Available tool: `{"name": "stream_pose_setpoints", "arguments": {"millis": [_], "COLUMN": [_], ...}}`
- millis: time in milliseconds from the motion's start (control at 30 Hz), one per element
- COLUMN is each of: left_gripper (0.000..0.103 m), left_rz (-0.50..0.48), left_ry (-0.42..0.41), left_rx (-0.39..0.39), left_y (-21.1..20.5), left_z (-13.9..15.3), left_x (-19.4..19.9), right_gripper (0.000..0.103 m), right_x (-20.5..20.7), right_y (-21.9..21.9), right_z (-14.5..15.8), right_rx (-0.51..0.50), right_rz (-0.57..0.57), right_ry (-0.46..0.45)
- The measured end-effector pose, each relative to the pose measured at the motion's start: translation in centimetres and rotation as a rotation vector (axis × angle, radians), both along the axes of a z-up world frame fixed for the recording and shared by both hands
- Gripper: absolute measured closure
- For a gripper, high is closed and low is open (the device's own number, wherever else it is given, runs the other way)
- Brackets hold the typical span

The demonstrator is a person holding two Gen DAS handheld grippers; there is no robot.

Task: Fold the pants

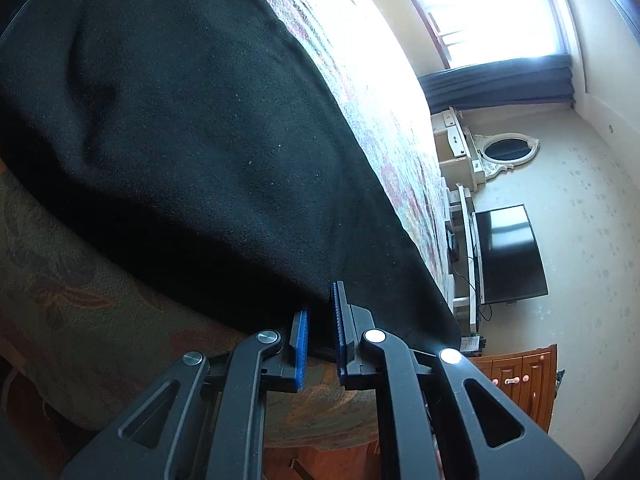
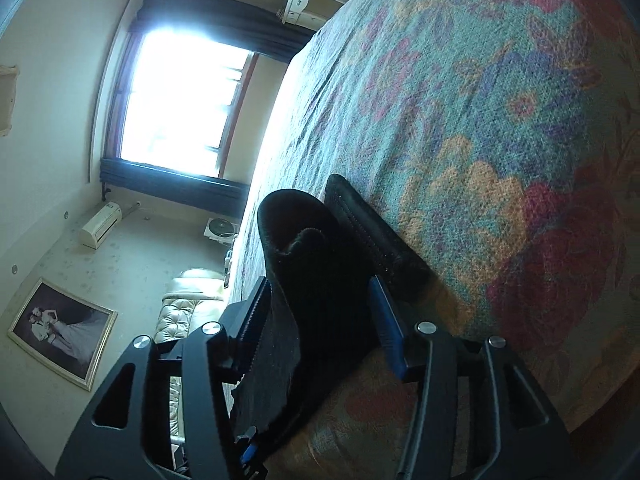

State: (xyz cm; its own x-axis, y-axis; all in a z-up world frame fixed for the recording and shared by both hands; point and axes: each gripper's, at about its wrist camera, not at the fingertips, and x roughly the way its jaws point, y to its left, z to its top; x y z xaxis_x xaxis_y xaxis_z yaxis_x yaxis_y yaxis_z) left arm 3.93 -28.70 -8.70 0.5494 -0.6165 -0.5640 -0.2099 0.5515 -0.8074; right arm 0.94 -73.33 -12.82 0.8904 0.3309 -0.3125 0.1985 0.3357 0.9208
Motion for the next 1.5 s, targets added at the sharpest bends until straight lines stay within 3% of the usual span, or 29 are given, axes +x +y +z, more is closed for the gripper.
{"name": "stream_pose_setpoints", "arguments": {"millis": [133, 167, 200, 233, 467, 633, 733, 800, 867, 967, 1033, 1067, 1167, 1267, 1300, 1333, 1433, 1467, 1500], "left_gripper": [0.091, 0.090, 0.090, 0.090, 0.092, 0.092, 0.091, 0.083, 0.067, 0.063, 0.062, 0.055, 0.040, 0.040, 0.040, 0.040, 0.040, 0.040, 0.040], "left_rz": [0.019, 0.024, 0.024, 0.025, -0.015, -0.058, -0.056, -0.093, -0.145, -0.237, -0.275, -0.294, -0.329, -0.340, -0.340, -0.334, -0.314, -0.308, -0.308], "left_ry": [-0.018, -0.020, -0.016, -0.007, -0.014, 0.025, 0.047, 0.023, -0.014, -0.078, -0.123, -0.147, -0.246, -0.283, -0.283, -0.278, -0.244, -0.235, -0.228], "left_rx": [0.011, 0.016, 0.020, 0.023, 0.065, 0.094, 0.063, 0.085, 0.076, 0.076, 0.072, 0.072, 0.087, 0.128, 0.139, 0.148, 0.143, 0.148, 0.157], "left_y": [-0.1, -0.1, 0.0, 0.3, 0.0, -0.5, -0.3, -0.9, -1.5, -2.4, -3.0, -3.2, -3.6, -3.4, -3.4, -3.3, -2.7, -2.5, -2.4], "left_z": [0.3, 0.1, -0.2, -0.6, 1.6, 0.3, -0.2, 1.1, 2.4, 4.0, 5.1, 5.6, 7.2, 7.4, 7.3, 7.1, 6.1, 5.8, 5.6], "left_x": [0.3, 0.5, 0.6, 0.5, -1.2, -1.5, -1.5, -1.4, -1.6, -2.3, -2.3, -2.3, -1.9, -1.5, -1.3, -1.0, -0.8, -0.7, -0.6], "right_gripper": [0.053, 0.063, 0.091, 0.095, 0.095, 0.095, 0.083, 0.060, 0.041, 0.038, 0.038, 0.038, 0.038, 0.031, 0.030, 0.030, 0.029, 0.024, 0.016], "right_x": [1.4, 1.9, 2.4, 2.8, 0.5, -0.3, -1.0, -1.8, -2.6, -0.7, 2.1, 3.7, 7.9, 11.3, 12.0, 13.1, 13.2, 13.1, 13.1], "right_y": [0.6, 0.7, 0.8, 1.0, 1.3, -0.2, -0.9, -1.8, -3.2, -5.8, -6.8, -7.1, -6.5, -4.8, -4.6, -4.1, -3.5, -3.4, -3.5], "right_z": [0.3, 0.3, 0.2, 0.1, 2.5, -1.1, -1.2, 0.4, 2.4, 3.9, 3.9, 3.6, 2.8, 2.1, 2.2, 3.4, 6.6, 6.8, 6.2], "right_rx": [-0.016, -0.022, -0.023, -0.021, -0.116, -0.092, -0.040, -0.109, -0.170, -0.148, -0.079, -0.029, 0.068, 0.159, 0.127, 0.011, -0.075, -0.090, -0.105], "right_rz": [0.020, 0.029, 0.040, 0.049, 0.056, 0.042, 0.022, -0.005, -0.045, 0.049, 0.166, 0.216, 0.393, 0.564, 0.559, 0.545, 0.529, 0.524, 0.515], "right_ry": [-0.032, -0.027, -0.025, -0.026, -0.068, 0.014, -0.010, -0.021, -0.042, -0.050, -0.035, -0.010, 0.052, 0.088, 0.116, 0.126, -0.086, -0.105, -0.061]}}
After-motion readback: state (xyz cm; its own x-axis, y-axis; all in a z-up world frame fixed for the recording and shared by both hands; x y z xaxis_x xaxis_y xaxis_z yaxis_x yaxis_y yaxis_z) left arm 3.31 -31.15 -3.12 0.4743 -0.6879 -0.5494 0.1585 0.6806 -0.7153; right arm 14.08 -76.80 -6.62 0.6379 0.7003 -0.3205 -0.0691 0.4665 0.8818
